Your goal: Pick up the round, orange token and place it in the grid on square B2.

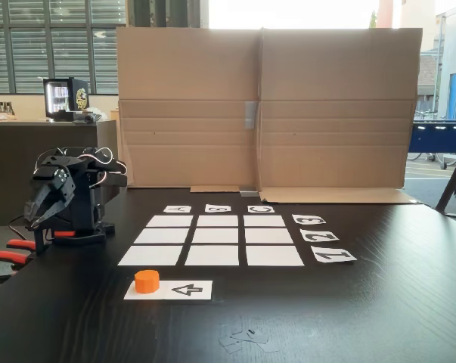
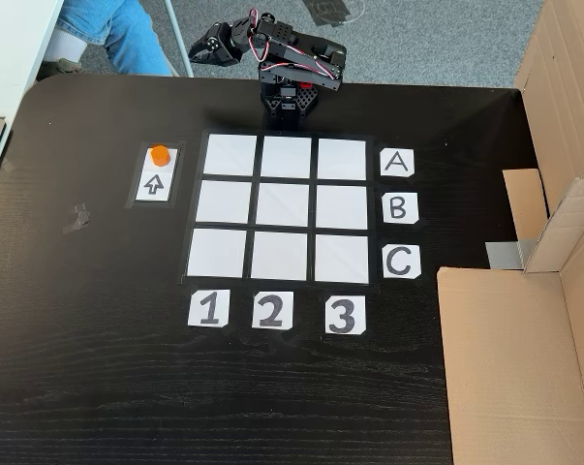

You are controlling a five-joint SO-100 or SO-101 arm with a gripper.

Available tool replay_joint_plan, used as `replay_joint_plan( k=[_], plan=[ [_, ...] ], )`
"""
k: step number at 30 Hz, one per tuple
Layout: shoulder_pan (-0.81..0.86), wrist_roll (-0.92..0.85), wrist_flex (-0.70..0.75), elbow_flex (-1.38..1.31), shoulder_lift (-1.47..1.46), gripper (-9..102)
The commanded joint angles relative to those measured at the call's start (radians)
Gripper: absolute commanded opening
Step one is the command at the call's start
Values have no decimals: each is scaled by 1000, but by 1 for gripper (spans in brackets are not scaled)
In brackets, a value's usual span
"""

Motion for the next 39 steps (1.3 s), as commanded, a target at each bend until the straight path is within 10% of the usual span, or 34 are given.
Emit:
replay_joint_plan(
  k=[1, 24, 39],
  plan=[
    [28, -32, -5, -2, 11, -1],
    [18, -38, -64, -60, -126, -1],
    [-38, -91, 172, -703, -773, -1]
  ],
)
